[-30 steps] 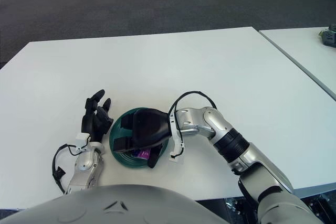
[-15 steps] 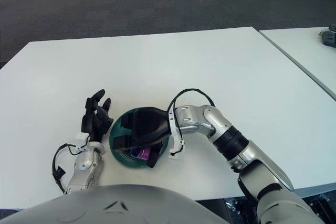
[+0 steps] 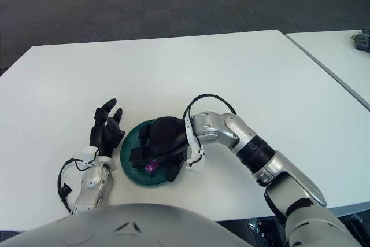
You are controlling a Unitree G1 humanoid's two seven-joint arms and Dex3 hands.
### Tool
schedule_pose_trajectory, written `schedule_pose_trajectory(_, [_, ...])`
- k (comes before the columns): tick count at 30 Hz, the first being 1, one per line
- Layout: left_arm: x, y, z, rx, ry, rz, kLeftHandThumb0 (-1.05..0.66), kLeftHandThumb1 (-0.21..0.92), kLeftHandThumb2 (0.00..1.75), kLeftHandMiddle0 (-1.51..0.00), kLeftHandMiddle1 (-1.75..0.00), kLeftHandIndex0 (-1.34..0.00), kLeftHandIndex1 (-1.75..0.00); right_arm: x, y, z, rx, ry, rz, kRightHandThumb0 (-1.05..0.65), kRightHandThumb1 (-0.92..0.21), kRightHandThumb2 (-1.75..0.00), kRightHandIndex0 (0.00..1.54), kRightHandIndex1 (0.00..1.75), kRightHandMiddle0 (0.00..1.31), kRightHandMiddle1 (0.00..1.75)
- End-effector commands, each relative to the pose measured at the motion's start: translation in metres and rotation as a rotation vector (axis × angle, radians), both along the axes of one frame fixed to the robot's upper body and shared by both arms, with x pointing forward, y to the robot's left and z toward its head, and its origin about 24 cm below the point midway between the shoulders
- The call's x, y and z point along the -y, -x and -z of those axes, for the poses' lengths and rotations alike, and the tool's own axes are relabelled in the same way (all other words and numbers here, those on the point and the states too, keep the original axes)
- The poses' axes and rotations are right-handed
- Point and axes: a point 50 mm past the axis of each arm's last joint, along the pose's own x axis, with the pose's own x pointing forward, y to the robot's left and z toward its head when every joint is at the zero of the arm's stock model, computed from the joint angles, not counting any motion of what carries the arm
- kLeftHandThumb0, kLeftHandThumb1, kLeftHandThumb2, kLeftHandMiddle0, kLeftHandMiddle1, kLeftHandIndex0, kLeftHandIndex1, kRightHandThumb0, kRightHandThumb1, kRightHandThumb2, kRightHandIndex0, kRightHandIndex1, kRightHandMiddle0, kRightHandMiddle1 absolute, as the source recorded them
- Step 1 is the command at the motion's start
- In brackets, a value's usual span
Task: Put the gum into the plate.
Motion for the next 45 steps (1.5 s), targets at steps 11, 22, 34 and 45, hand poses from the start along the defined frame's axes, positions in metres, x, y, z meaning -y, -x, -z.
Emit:
schedule_pose_trajectory(11, [0.003, 0.008, 0.003, -0.057, 0.058, -0.008, -0.91, 0.92, 1.05, -0.46, -0.01, -0.07, -0.89, 0.006, -0.010, -0.011, 0.009, 0.088, 0.026, -1.05, -0.92, -0.94, 0.16, 0.00, 0.00, 0.24])
schedule_pose_trajectory(22, [0.004, 0.014, -0.001, -0.053, 0.120, -0.010, -0.88, 0.92, 1.06, -0.42, 0.00, -0.02, -0.87, 0.024, -0.031, -0.022, -0.136, -0.141, 0.267, -1.05, -0.92, -0.95, 0.16, 0.01, 0.00, 0.30])
schedule_pose_trajectory(34, [0.005, 0.028, -0.007, -0.039, 0.095, -0.023, -0.89, 0.92, 1.03, -0.42, 0.00, -0.06, -0.90, 0.034, -0.044, -0.018, -0.544, -0.519, 0.668, -1.05, -0.92, -0.92, 0.37, 0.06, 0.00, 0.65])
schedule_pose_trajectory(45, [0.005, 0.028, -0.008, -0.076, 0.070, -0.025, -0.90, 0.92, 1.05, -0.43, -0.01, -0.08, -0.90, 0.035, -0.035, -0.006, -0.789, -0.833, 0.930, -1.02, -0.92, -0.91, 0.38, 0.04, 0.00, 0.65])
